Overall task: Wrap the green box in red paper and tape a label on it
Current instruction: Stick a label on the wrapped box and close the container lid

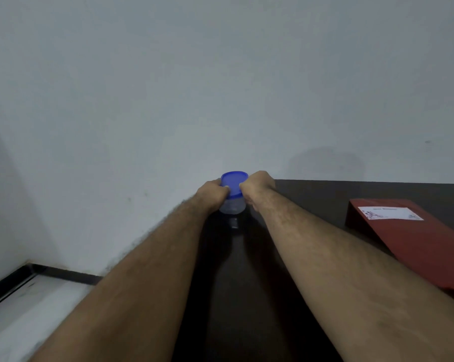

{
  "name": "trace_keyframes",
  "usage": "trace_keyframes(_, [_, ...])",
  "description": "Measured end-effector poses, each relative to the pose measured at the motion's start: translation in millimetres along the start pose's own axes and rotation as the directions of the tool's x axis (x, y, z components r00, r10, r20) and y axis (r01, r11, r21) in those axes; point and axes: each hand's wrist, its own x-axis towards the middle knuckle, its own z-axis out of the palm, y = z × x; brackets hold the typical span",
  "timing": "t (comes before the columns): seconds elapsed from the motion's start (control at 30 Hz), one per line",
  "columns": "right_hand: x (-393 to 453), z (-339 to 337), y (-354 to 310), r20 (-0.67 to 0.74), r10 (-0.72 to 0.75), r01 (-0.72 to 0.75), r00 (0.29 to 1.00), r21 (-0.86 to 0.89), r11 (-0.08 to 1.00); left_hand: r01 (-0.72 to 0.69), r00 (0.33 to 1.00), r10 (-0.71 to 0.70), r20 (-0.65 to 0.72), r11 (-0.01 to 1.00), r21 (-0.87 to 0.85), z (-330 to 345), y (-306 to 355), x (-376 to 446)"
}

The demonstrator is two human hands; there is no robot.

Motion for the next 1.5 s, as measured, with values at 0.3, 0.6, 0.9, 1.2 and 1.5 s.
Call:
trace_keyframes(0.3, [-5,-5,8,-0.068,-0.050,0.046,0.996,-0.057,0.997,0.023,0.998,-0.032,0.061,0.989,0.146,-8,17,4])
trace_keyframes(0.6, [-73,-124,-11,-0.038,-0.285,0.231,0.958,-0.487,0.842,-0.221,0.963,0.222,-0.154,0.975,0.022,23,82,-70])
trace_keyframes(0.9, [-169,-254,47,-0.313,-0.014,-0.223,0.950,-0.707,0.672,-0.209,0.972,0.214,0.096,0.976,-0.060,112,149,-178])
trace_keyframes(1.2, [-157,-282,105,-0.342,0.126,-0.245,0.931,-0.333,0.911,-0.090,0.987,0.090,0.129,0.996,-0.011,158,180,-188])
trace_keyframes(1.5, [-80,-266,104,-0.373,0.019,-0.170,0.927,-0.377,0.911,-0.055,0.988,0.070,0.137,0.993,-0.109,182,192,-89])
